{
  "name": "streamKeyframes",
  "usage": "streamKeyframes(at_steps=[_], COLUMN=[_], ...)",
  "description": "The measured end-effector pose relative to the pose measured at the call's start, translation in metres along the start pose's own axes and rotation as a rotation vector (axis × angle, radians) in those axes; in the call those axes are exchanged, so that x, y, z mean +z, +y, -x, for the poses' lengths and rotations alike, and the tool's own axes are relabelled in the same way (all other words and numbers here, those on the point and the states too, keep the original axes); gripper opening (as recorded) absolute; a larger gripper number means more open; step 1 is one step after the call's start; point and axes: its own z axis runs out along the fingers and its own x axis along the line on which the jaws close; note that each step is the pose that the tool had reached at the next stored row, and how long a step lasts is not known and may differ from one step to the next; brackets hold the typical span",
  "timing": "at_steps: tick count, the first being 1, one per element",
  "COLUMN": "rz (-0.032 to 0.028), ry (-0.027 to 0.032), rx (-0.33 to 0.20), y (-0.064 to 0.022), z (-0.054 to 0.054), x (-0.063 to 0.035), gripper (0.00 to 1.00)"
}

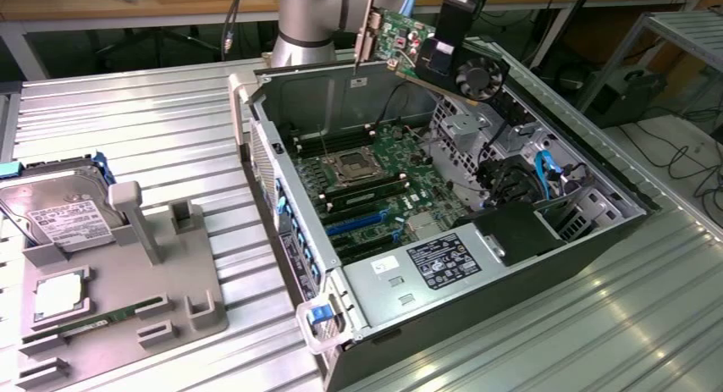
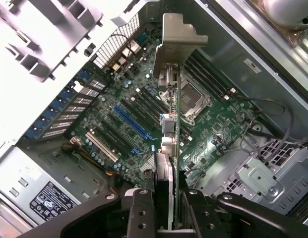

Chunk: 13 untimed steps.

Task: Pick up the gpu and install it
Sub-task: 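Insert the gpu into the slot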

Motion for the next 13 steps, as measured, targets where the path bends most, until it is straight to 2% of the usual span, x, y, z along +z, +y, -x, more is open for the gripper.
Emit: streamKeyframes(at_steps=[13], rz=[0.0003], ry=[0.0027], rx=[-0.084], y=[0.0002], z=[-0.0003], x=[0.0000], gripper=[0.27])
